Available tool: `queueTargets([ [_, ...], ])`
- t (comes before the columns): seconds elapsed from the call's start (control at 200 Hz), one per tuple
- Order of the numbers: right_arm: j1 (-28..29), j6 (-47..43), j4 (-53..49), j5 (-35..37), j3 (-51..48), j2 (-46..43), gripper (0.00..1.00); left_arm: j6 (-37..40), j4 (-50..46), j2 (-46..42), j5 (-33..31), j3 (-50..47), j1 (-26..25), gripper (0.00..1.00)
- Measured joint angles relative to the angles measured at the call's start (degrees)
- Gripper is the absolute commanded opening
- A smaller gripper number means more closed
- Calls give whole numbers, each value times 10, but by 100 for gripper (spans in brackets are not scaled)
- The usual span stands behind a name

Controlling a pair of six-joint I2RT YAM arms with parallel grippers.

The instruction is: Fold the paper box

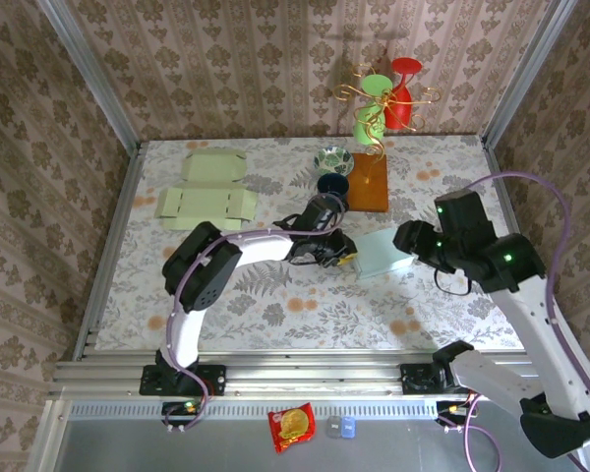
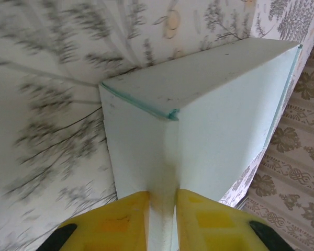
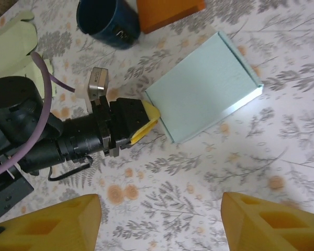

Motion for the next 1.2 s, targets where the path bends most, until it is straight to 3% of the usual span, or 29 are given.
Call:
queueTargets([
  [0.22, -14, -13, -40, 15, 0, -21, 64, 12, -15, 34, 0, 53, -7, 23],
  [0.49, -17, -13, -45, 15, 0, -23, 64, 41, -39, 46, -4, 71, -7, 44],
  [0.64, -17, -10, -42, 14, -6, -29, 66, 64, -61, 28, -16, 56, -6, 49],
  [0.835, -18, 0, -27, 0, -43, -44, 66, 118, -110, -57, -44, 25, -4, 49],
  [1.02, -18, 6, 14, -24, -86, -61, 65, 205, -170, -198, -111, -10, 19, 51],
  [1.115, -18, 9, 47, -40, -108, -64, 64, 256, -207, -265, -139, -22, 58, 50],
  [1.2, -18, 16, 80, -50, -126, -63, 62, 290, -233, -310, -148, -41, 130, 50],
])
